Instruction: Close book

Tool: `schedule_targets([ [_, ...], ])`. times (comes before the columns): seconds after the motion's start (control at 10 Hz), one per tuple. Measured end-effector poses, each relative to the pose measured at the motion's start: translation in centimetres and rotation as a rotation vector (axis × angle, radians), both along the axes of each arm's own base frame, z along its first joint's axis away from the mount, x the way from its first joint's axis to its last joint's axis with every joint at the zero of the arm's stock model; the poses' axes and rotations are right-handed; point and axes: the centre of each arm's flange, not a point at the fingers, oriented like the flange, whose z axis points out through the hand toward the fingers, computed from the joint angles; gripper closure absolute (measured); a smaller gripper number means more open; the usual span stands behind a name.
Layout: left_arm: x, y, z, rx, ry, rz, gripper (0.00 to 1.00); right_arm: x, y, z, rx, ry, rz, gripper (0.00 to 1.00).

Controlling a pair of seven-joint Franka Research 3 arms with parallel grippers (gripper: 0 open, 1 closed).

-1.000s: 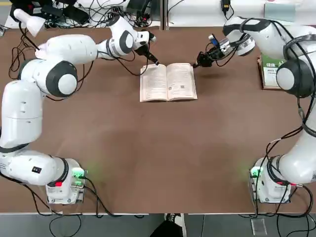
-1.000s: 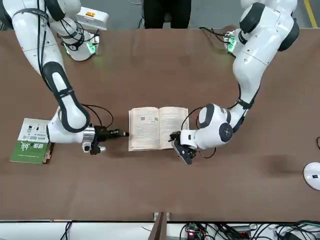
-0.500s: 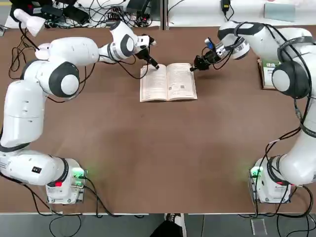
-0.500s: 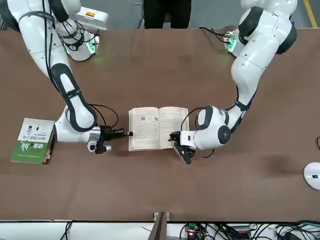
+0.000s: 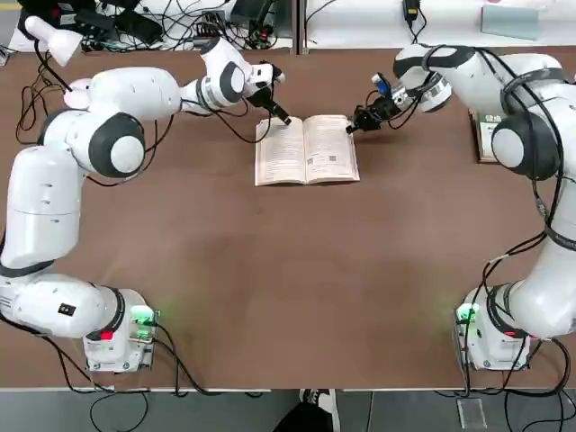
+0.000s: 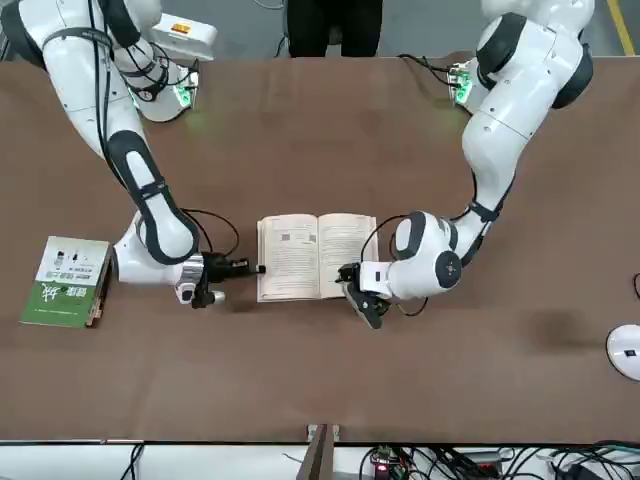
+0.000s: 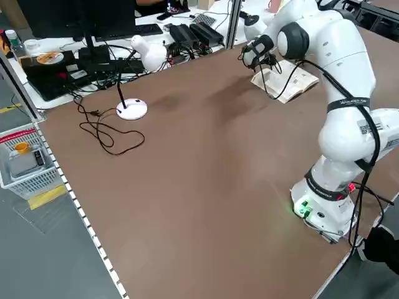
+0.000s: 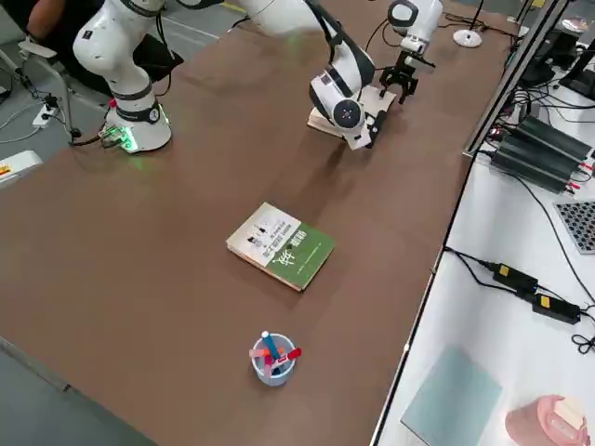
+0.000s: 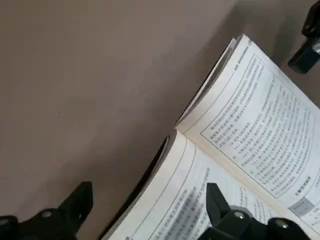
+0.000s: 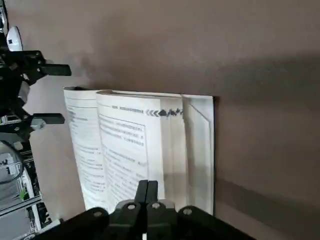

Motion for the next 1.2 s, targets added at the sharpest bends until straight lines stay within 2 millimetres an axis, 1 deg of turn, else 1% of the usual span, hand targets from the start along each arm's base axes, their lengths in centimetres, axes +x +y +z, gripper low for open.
schedule_targets([
  [0.2, -0.2, -0.3, 0.0, -0.015, 0.014, 0.009, 0.0, -0.3, 0.6, -0.6, -0.01, -0.001, 0.003, 0.99],
  [0.4, -0.5, -0.6, -0.2, -0.02, 0.021, 0.008, 0.0, -0.4, 0.8, -0.7, -0.013, -0.001, 0.005, 0.99],
  [0.9, -0.8, -1.1, -0.6, -0.026, 0.031, 0.002, 0.0, -0.4, 0.7, -0.7, -0.013, -0.005, 0.005, 0.99],
  [1.2, -0.9, -1.1, -0.7, -0.026, 0.032, 0.002, 0.0, -0.5, 0.5, -1.3, -0.024, -0.011, 0.002, 0.99],
])
